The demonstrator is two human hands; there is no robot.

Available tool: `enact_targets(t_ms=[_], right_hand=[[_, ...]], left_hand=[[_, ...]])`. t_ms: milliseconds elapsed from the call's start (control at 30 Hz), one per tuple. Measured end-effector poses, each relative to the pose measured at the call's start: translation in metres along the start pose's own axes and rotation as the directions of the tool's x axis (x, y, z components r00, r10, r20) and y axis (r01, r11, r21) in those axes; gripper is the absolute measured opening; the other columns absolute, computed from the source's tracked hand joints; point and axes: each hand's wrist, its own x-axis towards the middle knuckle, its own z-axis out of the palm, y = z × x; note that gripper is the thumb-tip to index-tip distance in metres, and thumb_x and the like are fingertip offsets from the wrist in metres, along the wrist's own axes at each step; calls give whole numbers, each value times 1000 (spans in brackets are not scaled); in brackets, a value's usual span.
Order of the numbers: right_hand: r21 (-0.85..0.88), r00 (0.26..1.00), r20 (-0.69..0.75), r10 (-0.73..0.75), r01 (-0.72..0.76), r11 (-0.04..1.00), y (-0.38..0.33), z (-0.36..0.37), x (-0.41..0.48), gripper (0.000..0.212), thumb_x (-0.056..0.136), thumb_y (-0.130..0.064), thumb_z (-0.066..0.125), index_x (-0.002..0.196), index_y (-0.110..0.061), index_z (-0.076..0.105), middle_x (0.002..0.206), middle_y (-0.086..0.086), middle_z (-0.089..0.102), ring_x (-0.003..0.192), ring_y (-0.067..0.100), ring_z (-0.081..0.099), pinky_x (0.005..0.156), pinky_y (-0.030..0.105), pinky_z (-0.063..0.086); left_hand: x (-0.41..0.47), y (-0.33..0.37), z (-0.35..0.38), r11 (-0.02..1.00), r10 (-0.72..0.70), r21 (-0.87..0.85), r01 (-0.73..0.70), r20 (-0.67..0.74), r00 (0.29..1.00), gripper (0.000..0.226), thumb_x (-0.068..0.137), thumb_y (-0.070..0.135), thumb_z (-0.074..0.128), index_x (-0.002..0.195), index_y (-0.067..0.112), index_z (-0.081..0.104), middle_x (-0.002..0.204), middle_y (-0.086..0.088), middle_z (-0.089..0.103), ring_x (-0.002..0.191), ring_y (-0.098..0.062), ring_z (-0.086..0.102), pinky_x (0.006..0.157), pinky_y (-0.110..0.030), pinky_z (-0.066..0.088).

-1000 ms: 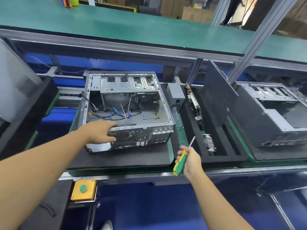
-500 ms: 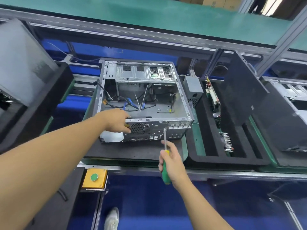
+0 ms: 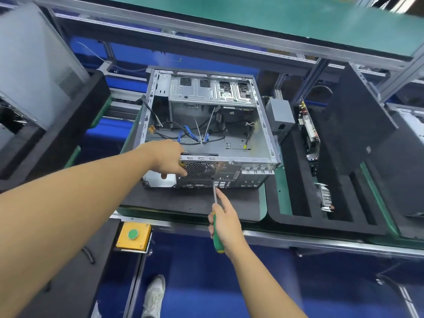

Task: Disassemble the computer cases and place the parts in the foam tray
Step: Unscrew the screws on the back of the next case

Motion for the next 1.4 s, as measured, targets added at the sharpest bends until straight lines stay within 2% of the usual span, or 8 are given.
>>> enact_targets(t_ms=[233, 433, 600, 933, 1133, 1233, 1300, 1400], right_hand=[[1, 1000, -7, 2, -2, 1000, -4, -2, -1, 51, 104, -21, 37, 119, -67, 53, 61, -2, 47, 47, 17, 39, 45, 26, 41], [7, 1000, -10, 24, -24, 1000, -5, -2, -1, 49, 104, -21, 37, 121, -65, 54, 59, -3, 48, 46, 16, 38, 45, 26, 40], [9, 1000, -2, 25, -25, 1000, -7, -1, -4, 51, 104, -21, 37, 120, -65, 55, 58, -3, 47, 45, 15, 38, 45, 26, 39], [-38, 1000, -12, -3, 2, 999, -10, -2, -6, 51, 103, -18, 37, 123, -62, 51, 67, 7, 41, 49, 17, 33, 44, 26, 38], [-419, 990, -62, -123, 86, 904, -9, -5, -9, 51, 101, -29, 35, 142, -60, 37, 66, -4, 50, 51, 12, 38, 50, 24, 40], [-514, 991, -70, -111, 60, 856, -8, -3, -5, 44, 104, -35, 35, 148, -38, 36, 91, 0, 62, 65, 11, 51, 64, 29, 45], [-357, 998, -59, -14, -9, 934, -11, -1, -6, 36, 103, -34, 40, 137, -23, 45, 90, 1, 61, 64, 14, 53, 63, 31, 47], [162, 981, 84, 175, -187, 969, -15, -4, -6, 21, 101, -24, 46, 116, -10, 54, 66, 1, 54, 48, 16, 44, 48, 27, 40]], left_hand=[[1, 0, 0, 1000, -9, -12, 9, -1, 1000, 36, 84, 53, 66, 92, 19, 56, 56, 9, 70, 47, 8, 58, 61, -29, 47], [1, -1, -1, 1000, -8, 21, 8, -10, 1000, 37, 83, 56, 65, 90, 22, 53, 53, 11, 68, 54, 2, 62, 62, -29, 48], [1, -1, -1, 1000, -12, 15, 13, -14, 1000, 38, 83, 57, 66, 90, 21, 55, 53, 9, 68, 57, -2, 64, 73, -35, 56], [0, 0, -1, 1000, -22, 5, 22, -5, 1000, 37, 83, 57, 66, 90, 21, 56, 53, 9, 68, 50, 2, 61, 62, -30, 48], [-1, 1, 0, 1000, -23, 0, 23, -2, 1000, 39, 84, 57, 65, 90, 20, 55, 51, 9, 67, 60, -3, 63, 58, -29, 42], [0, 0, 1, 1000, -24, 1, 24, 3, 1000, 39, 84, 57, 65, 91, 20, 55, 51, 9, 67, 61, -3, 63, 60, -29, 45], [0, 1, 0, 1000, -19, -11, 20, 10, 1000, 39, 84, 57, 65, 90, 20, 55, 51, 9, 67, 61, -4, 64, 58, -29, 43], [0, 1, 0, 1000, -18, -13, 18, 5, 1000, 38, 84, 57, 65, 88, 20, 54, 50, 10, 66, 60, -4, 64, 55, -28, 39]])
